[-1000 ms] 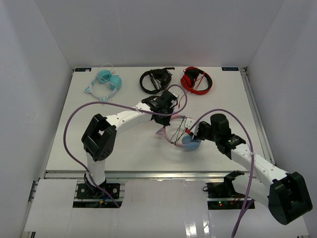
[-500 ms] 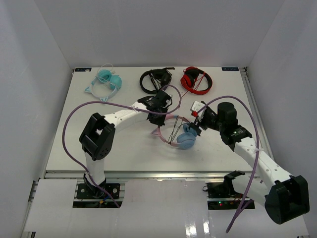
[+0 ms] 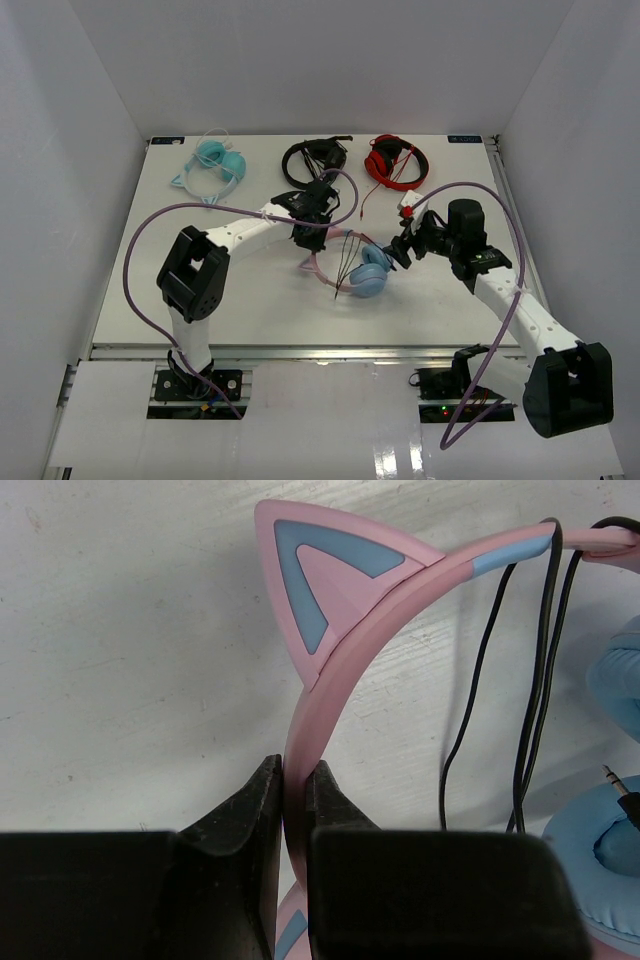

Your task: Wrap the headphones

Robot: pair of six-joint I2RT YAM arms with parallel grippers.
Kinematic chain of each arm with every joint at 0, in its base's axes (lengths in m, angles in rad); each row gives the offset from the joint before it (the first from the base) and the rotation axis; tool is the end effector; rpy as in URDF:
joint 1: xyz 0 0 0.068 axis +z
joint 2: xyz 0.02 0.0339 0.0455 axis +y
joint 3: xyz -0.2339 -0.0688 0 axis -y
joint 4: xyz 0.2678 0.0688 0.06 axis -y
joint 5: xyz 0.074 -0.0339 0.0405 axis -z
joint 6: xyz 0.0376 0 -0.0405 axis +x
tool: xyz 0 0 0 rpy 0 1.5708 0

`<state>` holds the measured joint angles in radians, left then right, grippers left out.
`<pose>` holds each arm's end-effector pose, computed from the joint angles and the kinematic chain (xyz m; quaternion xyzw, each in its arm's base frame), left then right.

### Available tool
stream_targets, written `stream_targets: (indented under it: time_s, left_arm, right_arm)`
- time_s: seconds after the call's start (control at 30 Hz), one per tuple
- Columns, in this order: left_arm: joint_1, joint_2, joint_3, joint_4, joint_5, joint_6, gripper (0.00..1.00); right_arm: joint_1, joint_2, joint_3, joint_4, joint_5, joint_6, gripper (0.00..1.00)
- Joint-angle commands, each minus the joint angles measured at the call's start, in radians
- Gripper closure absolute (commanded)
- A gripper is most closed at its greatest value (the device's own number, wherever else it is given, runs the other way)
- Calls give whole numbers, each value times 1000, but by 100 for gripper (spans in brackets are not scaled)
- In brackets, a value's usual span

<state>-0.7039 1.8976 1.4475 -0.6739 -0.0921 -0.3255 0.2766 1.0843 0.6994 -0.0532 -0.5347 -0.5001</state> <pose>0.3151 -0.2630 0.1720 0.1732 0.9587 -0.0699 0.2147 0.2619 0.0943 0.2302 -0.4394 0.6996 0.1638 0.5391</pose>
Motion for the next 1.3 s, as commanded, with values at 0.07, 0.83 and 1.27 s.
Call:
stream_targets:
  time_s: [0.07, 0.83, 1.27]
  left_arm:
    - [31, -98, -1, 25, 35, 2, 100]
    - [47, -37, -79, 74, 81, 33, 100]
    - [49, -9, -93, 93, 123, -9, 99]
  right_arm:
    - [-92, -49, 18, -8, -245, 41, 15]
    - [-77, 2, 54, -648, -544, -863, 15]
    - [106, -4, 75, -311, -272, -635, 12]
